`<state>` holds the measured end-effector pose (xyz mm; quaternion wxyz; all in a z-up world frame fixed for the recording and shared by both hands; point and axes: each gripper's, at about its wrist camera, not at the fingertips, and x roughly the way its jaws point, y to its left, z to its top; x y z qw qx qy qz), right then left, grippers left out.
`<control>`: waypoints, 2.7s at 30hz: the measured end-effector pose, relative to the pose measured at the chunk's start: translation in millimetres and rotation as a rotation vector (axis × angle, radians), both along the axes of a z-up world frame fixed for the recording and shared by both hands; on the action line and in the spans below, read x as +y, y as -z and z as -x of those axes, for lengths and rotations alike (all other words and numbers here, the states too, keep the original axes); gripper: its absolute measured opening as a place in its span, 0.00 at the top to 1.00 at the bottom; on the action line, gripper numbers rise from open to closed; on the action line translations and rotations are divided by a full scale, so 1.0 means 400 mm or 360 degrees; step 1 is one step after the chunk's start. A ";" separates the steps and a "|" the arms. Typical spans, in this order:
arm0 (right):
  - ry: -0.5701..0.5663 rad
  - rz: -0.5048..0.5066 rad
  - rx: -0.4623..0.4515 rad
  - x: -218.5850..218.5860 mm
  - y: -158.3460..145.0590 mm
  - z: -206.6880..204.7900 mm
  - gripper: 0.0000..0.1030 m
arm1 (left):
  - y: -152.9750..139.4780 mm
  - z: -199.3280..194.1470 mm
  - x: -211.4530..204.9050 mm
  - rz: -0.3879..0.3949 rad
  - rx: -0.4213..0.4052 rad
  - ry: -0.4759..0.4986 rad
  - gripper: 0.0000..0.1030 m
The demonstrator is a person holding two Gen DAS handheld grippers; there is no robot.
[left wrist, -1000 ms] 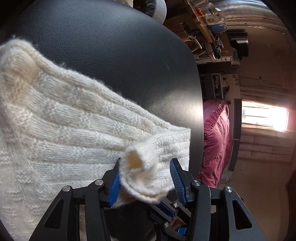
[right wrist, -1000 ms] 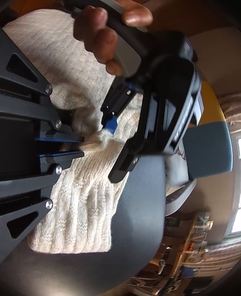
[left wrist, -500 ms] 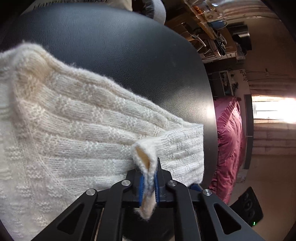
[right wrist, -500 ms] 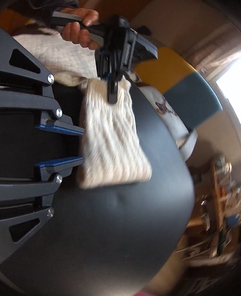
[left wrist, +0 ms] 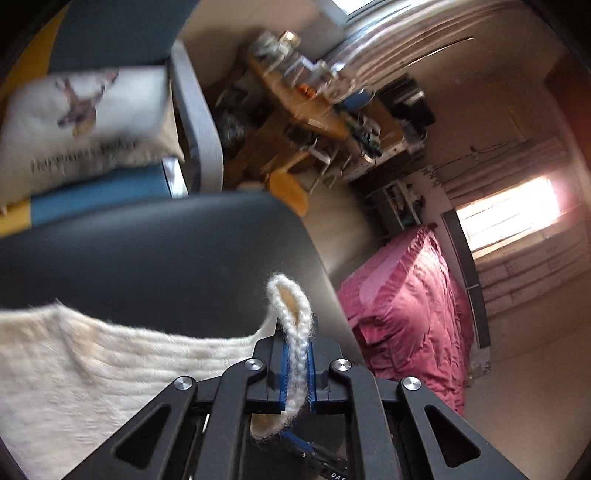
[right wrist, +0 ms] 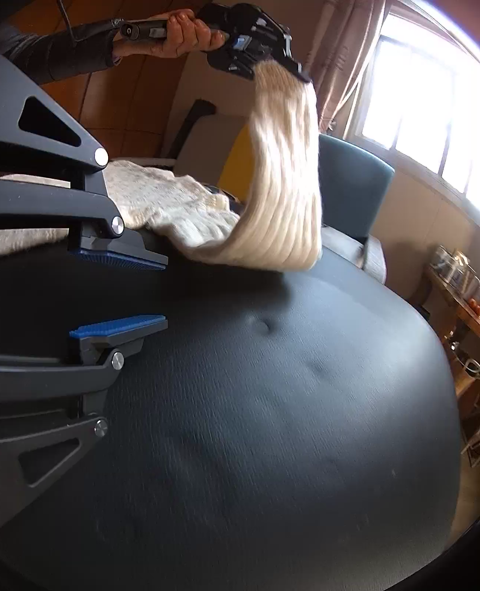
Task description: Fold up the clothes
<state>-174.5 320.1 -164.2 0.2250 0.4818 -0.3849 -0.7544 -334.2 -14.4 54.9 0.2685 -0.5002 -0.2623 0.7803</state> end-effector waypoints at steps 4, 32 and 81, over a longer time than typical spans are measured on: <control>-0.0078 0.0037 -0.0014 -0.073 -0.003 0.008 0.74 | -0.098 -0.035 -0.153 -0.0015 0.0132 -0.0101 0.93; 0.0301 0.0769 -0.0554 -0.413 0.083 0.060 0.50 | 0.095 -0.368 -0.733 -0.0185 -0.0012 -0.0581 0.92; -0.0307 -0.0135 -0.0049 -0.577 -0.004 0.105 0.73 | 0.417 -0.538 -0.979 0.0152 -0.0293 -0.0938 0.93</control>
